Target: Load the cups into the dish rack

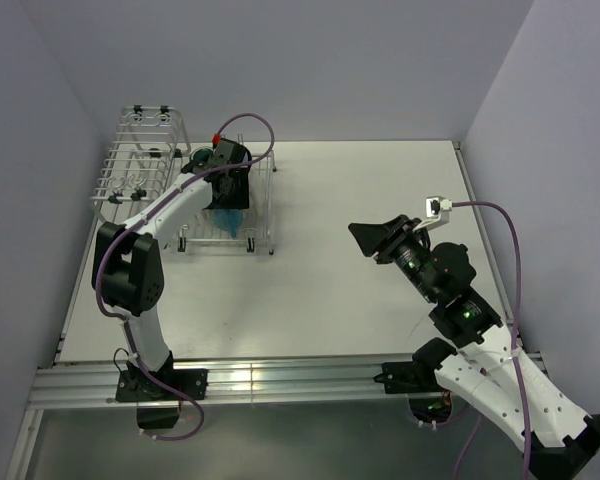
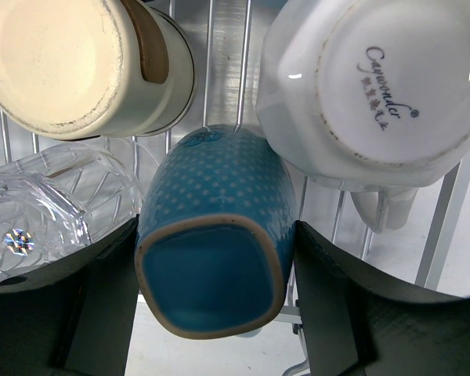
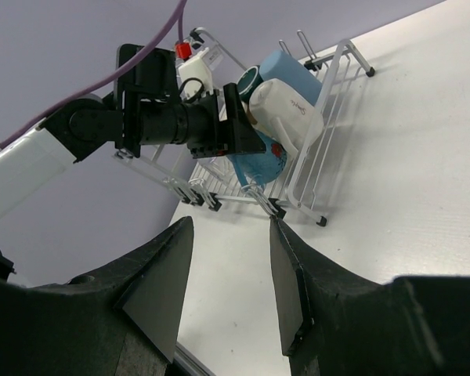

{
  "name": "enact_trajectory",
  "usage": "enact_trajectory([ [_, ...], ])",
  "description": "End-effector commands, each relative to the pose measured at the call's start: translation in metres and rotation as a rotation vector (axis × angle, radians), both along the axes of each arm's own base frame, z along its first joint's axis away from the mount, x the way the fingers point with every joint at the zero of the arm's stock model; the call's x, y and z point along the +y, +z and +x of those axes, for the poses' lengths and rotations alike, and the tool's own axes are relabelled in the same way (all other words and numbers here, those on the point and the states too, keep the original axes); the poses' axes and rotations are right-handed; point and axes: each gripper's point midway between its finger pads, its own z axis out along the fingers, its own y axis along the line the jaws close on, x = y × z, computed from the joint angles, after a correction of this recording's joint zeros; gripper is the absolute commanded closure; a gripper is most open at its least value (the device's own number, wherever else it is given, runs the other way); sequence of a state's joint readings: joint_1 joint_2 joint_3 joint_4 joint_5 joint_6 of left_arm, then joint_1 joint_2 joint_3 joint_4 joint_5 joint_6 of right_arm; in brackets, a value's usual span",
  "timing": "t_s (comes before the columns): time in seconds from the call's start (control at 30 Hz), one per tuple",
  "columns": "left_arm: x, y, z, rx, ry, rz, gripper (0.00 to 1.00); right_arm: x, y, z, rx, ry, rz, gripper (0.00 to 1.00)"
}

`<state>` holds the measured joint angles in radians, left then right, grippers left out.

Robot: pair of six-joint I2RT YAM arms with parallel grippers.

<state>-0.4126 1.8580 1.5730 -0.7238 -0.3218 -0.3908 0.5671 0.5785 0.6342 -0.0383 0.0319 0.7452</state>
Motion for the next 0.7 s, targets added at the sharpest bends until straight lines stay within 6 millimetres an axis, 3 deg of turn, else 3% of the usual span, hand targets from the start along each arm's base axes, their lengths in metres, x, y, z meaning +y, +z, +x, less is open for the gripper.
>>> enact_trajectory([
  [0.0,-0.001,0.036,0.010,-0.102,0.026,-0.037,0.28,0.002,0.020,-0.002,-0.048,0.015,0.013,0.49],
  [0.27,0.000,0.051,0.007,-0.131,0.024,-0.047,0.16,0.003,0.021,-0.001,-0.045,0.018,0.016,0.49],
  [0.67,0.000,0.090,0.000,-0.203,0.014,-0.091,0.13,0.005,0.021,-0.002,-0.041,0.029,0.024,0.49],
])
